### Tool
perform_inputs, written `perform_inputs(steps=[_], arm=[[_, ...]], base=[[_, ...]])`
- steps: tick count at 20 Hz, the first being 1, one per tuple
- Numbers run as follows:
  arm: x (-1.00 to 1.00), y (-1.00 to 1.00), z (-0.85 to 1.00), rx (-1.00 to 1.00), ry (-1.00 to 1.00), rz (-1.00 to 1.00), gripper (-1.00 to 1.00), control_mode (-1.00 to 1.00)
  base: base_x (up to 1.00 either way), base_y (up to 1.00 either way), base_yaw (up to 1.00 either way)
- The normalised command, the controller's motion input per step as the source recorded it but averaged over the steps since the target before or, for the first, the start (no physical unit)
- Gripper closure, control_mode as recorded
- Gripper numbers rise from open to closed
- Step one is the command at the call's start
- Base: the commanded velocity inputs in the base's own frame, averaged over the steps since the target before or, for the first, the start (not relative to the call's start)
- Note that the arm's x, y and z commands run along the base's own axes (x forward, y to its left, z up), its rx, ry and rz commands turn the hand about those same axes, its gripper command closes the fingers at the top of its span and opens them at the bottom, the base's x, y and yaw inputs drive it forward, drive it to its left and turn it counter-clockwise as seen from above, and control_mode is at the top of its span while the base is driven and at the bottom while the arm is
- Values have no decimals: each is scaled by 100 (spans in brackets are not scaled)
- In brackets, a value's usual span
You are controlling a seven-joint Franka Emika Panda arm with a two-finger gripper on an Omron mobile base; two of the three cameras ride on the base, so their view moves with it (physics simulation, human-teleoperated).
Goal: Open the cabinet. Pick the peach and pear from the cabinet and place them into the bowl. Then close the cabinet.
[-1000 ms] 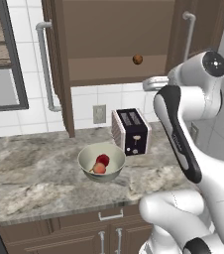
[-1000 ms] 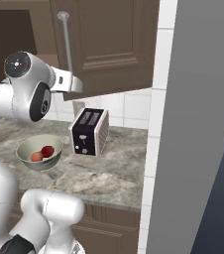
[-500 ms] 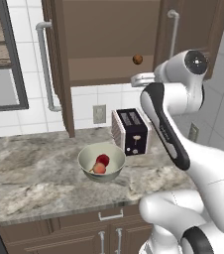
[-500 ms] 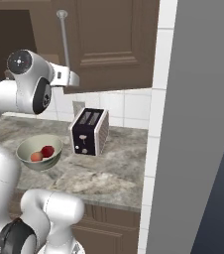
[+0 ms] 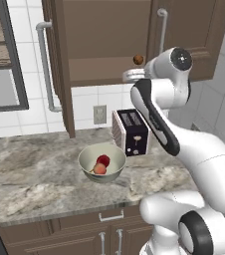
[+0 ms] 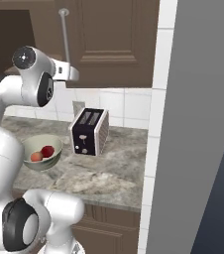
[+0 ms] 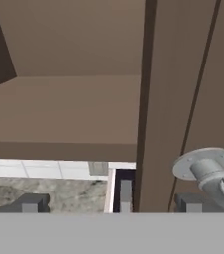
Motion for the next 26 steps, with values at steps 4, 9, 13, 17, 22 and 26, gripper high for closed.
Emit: perform_inputs(steps=[4, 9, 13, 17, 22, 26], arm=[[42, 0, 0, 0, -1, 0, -100, -100], [39, 0, -2, 0, -2, 0, -100, -100], [38, 0, -4, 0, -2, 0, -100, -100], [32, 0, -3, 0, -2, 0, -100, -100], [23, 0, -6, 0, -2, 0, -100, -100], [-12, 0, -1, 0, -2, 0, -100, -100]], base=[[0, 0, 0], [0, 0, 0], [0, 0, 0], [0, 0, 0], [0, 0, 0], [0, 0, 0]])
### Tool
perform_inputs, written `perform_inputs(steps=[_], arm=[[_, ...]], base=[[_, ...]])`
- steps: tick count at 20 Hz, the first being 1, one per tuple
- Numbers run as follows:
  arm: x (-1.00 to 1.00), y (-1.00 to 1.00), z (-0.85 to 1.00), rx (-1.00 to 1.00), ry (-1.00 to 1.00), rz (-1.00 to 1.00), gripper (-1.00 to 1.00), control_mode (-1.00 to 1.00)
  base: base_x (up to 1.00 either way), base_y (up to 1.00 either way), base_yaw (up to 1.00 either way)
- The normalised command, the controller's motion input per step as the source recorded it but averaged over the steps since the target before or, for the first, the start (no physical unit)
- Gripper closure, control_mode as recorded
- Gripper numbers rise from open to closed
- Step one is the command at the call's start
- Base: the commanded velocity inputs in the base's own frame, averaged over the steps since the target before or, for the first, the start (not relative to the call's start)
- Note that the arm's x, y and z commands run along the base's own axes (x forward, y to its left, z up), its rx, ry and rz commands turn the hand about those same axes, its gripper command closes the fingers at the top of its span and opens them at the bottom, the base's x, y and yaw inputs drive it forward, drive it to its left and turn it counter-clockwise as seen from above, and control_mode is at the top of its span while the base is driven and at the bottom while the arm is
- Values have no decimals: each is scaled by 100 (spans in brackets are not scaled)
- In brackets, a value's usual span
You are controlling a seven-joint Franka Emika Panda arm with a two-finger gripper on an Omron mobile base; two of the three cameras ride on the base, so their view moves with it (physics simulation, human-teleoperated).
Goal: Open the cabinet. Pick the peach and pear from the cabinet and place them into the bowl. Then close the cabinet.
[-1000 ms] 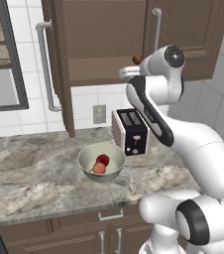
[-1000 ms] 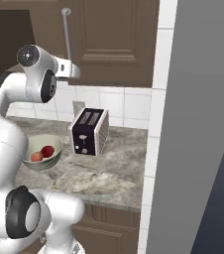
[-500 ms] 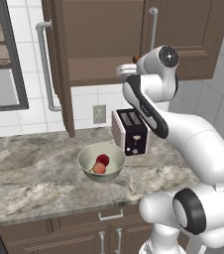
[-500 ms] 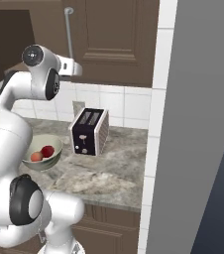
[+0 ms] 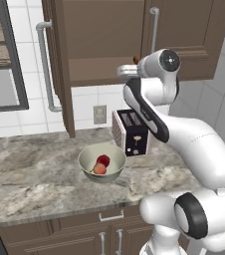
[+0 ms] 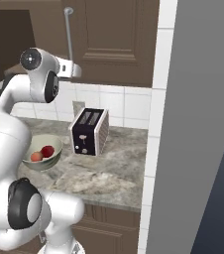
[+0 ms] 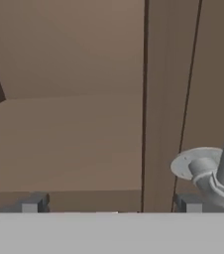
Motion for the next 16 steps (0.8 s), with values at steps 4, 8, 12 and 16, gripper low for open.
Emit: perform_inputs(steps=[4, 8, 12, 16], arm=[[-56, 0, 5, 0, 0, 0, -100, -100], [-73, 0, 1, 0, 0, 3, -100, -100], [-96, 0, 0, -1, 0, 9, -100, -100], [-100, 0, 1, -4, 0, 14, -100, -100]], base=[[0, 0, 0], [0, 0, 0], [0, 0, 0], [0, 0, 0]])
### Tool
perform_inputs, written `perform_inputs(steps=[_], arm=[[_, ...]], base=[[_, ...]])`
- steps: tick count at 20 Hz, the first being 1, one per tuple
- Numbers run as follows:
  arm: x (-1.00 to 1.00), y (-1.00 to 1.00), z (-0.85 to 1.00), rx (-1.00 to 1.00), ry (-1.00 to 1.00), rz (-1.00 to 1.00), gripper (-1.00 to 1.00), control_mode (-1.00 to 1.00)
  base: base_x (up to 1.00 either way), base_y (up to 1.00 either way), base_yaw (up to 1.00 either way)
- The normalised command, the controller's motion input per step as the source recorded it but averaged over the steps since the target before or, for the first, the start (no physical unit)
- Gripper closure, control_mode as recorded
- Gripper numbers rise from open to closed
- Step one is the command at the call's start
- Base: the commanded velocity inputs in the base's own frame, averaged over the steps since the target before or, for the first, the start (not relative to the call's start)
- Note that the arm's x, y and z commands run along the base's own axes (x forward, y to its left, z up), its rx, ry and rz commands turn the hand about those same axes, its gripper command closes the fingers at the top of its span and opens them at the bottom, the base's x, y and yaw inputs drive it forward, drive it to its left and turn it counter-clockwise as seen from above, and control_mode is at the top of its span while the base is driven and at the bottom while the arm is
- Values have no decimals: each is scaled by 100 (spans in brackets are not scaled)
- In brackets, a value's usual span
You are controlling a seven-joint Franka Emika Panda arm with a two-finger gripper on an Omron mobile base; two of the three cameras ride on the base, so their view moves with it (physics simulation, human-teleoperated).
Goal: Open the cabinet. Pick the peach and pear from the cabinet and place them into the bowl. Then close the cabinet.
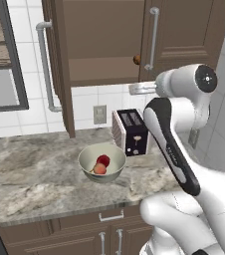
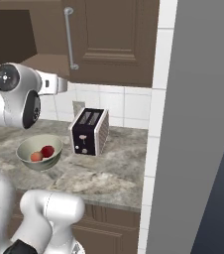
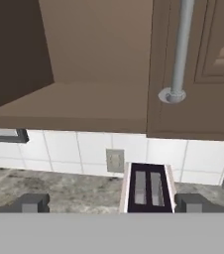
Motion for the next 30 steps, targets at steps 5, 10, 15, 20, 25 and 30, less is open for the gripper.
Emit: perform_inputs(steps=[5, 10, 15, 20, 25, 30], arm=[[-84, 0, 16, -6, 1, 13, -100, -100], [-89, 4, 14, -8, 2, 19, -100, -100], [-72, 36, 6, -12, 3, 14, -100, -100], [-57, 50, 0, -16, 7, 6, -100, -100], [-58, 33, 4, -13, 2, 0, -100, -100], [-62, 29, 1, -11, 0, 0, -100, -100]], base=[[0, 0, 0], [0, 0, 0], [0, 0, 0], [0, 0, 0], [0, 0, 0], [0, 0, 0]])
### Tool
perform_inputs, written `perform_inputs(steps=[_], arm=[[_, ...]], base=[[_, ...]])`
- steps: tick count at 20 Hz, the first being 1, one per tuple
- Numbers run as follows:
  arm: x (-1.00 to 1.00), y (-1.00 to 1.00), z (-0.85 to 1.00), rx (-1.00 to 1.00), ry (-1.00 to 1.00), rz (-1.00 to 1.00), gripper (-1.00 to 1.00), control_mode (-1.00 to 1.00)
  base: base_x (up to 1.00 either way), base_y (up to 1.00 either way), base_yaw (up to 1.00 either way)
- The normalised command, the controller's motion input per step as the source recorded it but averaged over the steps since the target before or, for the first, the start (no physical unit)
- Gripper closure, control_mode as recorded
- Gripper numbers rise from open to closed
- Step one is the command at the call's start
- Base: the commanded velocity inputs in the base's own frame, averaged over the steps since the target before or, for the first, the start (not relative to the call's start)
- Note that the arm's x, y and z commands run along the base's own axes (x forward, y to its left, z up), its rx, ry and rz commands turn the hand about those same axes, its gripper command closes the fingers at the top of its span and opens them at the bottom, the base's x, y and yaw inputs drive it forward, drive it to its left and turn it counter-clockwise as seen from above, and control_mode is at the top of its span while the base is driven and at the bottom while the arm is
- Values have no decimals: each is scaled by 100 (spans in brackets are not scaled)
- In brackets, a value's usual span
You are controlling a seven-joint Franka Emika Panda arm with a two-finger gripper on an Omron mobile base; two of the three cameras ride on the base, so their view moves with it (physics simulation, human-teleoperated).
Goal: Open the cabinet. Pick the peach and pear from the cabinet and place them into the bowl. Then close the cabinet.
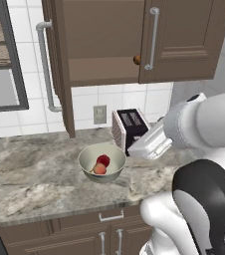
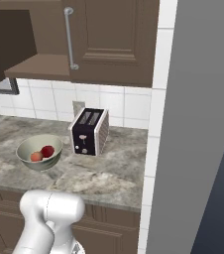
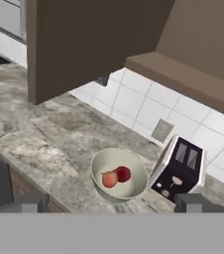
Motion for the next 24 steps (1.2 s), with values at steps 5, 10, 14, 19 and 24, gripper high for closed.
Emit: perform_inputs(steps=[5, 10, 14, 19, 24], arm=[[-53, 33, 0, -8, -6, -1, -100, -100], [-20, 36, 0, -2, -15, -8, -100, -100], [0, 36, 0, 0, -9, -14, -100, -100], [0, 44, 0, 0, -5, -16, -100, -100], [11, 51, 0, -2, -7, -16, -100, -100]], base=[[0, 0, 0], [0, 0, 0], [0, 0, 0], [0, 0, 0], [0, 0, 0]])
